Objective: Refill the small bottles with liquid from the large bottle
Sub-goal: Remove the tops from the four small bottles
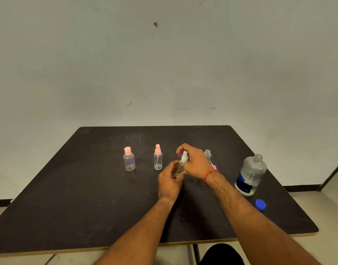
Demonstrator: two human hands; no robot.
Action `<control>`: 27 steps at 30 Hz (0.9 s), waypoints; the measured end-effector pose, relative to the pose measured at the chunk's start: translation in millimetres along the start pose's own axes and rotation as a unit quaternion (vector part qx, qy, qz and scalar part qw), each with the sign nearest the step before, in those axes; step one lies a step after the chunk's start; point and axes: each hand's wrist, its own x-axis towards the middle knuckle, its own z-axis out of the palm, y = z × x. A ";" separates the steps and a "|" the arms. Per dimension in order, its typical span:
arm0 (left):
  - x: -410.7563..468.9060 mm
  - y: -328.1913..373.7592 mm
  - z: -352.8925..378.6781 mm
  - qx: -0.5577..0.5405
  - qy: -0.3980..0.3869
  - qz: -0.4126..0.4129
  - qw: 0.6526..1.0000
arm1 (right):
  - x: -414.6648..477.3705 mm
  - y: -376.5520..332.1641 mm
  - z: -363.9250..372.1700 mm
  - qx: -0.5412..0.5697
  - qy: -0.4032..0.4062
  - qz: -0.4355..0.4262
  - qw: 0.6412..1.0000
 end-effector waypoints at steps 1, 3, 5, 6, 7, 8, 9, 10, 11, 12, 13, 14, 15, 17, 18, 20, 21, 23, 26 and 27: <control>-0.2 -0.1 -0.2 -0.003 -0.003 0.000 1.000 | -0.1 0.5 1.0 0.001 0.003 0.004 1.000; -0.2 0.3 -0.3 -0.006 -0.008 0.004 1.000 | 1.6 2.3 4.4 -0.016 0.026 0.028 0.999; 0.1 0.2 0.1 -0.006 -0.009 0.006 1.000 | 3.4 3.5 6.1 -0.049 0.054 0.054 0.996; 0.0 -0.1 0.1 -0.005 -0.008 0.007 1.000 | 4.0 3.8 6.5 -0.063 0.061 0.059 0.994; -0.1 -0.1 0.1 -0.002 -0.007 0.009 1.000 | 4.3 3.7 6.5 -0.071 0.064 0.054 0.994; 0.0 0.0 0.0 0.001 -0.005 0.009 1.000 | 4.9 4.3 6.5 -0.071 0.061 0.046 0.995; 0.3 -0.3 0.0 0.006 -0.004 0.008 1.000 | 4.3 3.9 6.0 -0.063 0.052 0.036 0.996; 0.7 -1.2 0.1 0.008 -0.003 0.007 1.000 | 3.7 3.3 5.6 -0.051 0.040 0.026 0.998; 0.8 -1.6 0.0 0.008 -0.003 0.005 1.000 | 2.8 2.7 5.2 -0.034 0.032 0.016 0.999; 0.6 -1.3 0.0 0.004 -0.003 0.003 1.000 | 2.0 2.5 4.8 -0.014 0.027 0.010 0.999; 0.5 -1.1 -0.2 0.003 -0.003 0.002 1.000 | 1.2 2.3 4.7 0.004 0.024 0.011 1.000; 0.4 -0.7 -0.3 0.001 -0.005 0.002 1.000 | 0.6 2.6 5.1 0.016 0.023 0.017 0.999; 0.0 0.1 -0.4 0.000 -0.008 0.002 1.000 | 0.2 3.1 5.7 0.017 0.024 0.025 0.999; -0.5 0.7 -0.6 -0.002 -0.009 0.002 1.000 | 0.8 5.4 7.2 0.006 0.039 0.046 0.998; -0.4 0.9 -0.6 -0.001 -0.007 0.004 1.000 | 1.5 6.6 7.7 -0.005 0.051 0.056 0.997; 0.3 -0.4 -0.2 0.006 -0.001 0.012 1.000 | 1.8 6.0 7.4 -0.040 0.074 0.058 0.995; 0.3 -0.1 0.0 0.010 -0.002 0.013 1.000 | 2.0 5.8 7.1 -0.052 0.078 0.054 0.994; 0.4 0.6 0.0 0.017 -0.006 0.007 1.000 | 1.6 6.0 5.9 -0.044 0.061 0.040 0.996; -0.3 1.4 -0.5 0.008 -0.003 0.001 1.000 | -1.8 5.1 3.7 -0.001 0.020 0.011 1.000; -0.9 2.2 -0.5 0.002 -0.003 0.003 1.000 | -2.3 5.5 3.6 0.012 0.017 0.007 1.000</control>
